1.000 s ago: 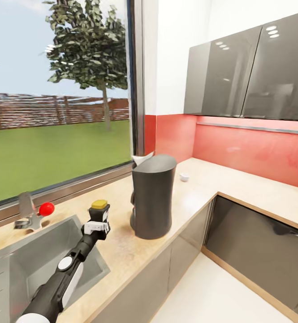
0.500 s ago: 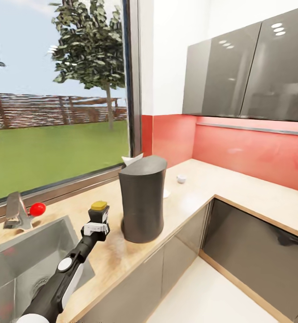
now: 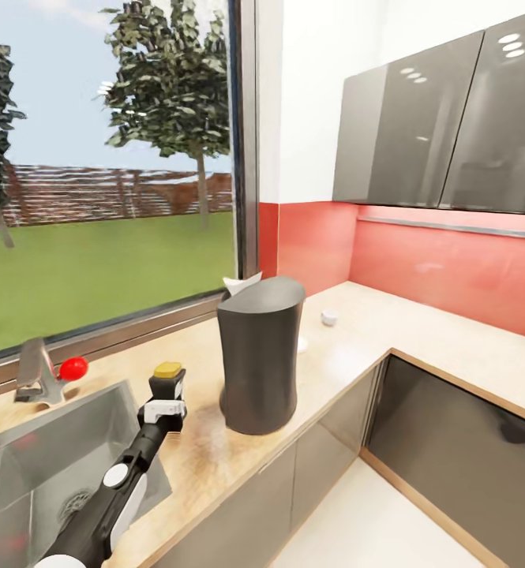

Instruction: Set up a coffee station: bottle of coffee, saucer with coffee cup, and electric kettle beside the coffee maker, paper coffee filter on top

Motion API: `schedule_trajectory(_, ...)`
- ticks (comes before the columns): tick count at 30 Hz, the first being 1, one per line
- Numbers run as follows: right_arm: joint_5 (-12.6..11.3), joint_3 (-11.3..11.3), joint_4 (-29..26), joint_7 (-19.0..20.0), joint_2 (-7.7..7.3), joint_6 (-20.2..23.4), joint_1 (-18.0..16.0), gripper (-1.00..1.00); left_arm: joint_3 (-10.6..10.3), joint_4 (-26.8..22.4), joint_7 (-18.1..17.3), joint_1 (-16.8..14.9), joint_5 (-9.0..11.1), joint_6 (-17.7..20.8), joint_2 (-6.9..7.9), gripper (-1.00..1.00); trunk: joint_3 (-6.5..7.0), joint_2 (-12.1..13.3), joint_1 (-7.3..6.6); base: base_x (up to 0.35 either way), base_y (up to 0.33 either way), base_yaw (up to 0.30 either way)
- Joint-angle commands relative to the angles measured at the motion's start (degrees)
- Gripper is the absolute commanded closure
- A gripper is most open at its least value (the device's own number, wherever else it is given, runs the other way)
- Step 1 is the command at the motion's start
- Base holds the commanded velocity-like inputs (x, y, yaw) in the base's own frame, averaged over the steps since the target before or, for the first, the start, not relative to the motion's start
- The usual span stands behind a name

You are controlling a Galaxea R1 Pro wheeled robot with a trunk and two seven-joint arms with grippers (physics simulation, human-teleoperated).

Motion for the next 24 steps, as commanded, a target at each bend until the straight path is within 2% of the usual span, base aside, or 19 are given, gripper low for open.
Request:
schedule_trajectory(1, 0.11, -0.01, 0.00, 0.17, -0.02, -0.15, 0.01, -1.00, -0.06, 0.06, -0.37, -0.02, 0.50, -0.13, 0.05, 1.00, -0.01, -0.02, 0.05, 0.314, 0.000, 0.000)
schedule_trajectory(4, 0.11, -0.01, 0.00, 0.17, -0.02, -0.16, 0.01, -1.00, -0.04, 0.23, -0.35, -0.02, 0.42, -0.15, 0.01, 1.00, -0.01, -0.02, 0.05, 0.237, 0.000, 0.000)
schedule_trajectory(10, 0.11, 0.02, 0.08, 0.17, -0.01, -0.16, 0.01, -1.00, -0.03, 0.59, -0.32, 0.06, 0.39, -0.19, 0.07, 1.00, -0.01, -0.02, 0.05, 0.061, 0.000, 0.000)
schedule_trajectory(17, 0.11, 0.02, 0.09, 0.17, -0.02, -0.12, 0.01, -1.00, -0.03, 1.37, -0.31, 0.07, 0.41, -0.19, 0.07, 1.00, -0.01, -0.02, 0.05, 0.254, 0.000, 0.000)
schedule_trajectory(24, 0.11, 0.01, 0.09, 0.17, -0.02, -0.16, 0.01, -1.00, -0.19, 1.48, -0.38, 0.07, 0.34, -0.19, 0.00, 1.00, -0.01, -0.02, 0.05, 0.063, 0.000, 0.000)
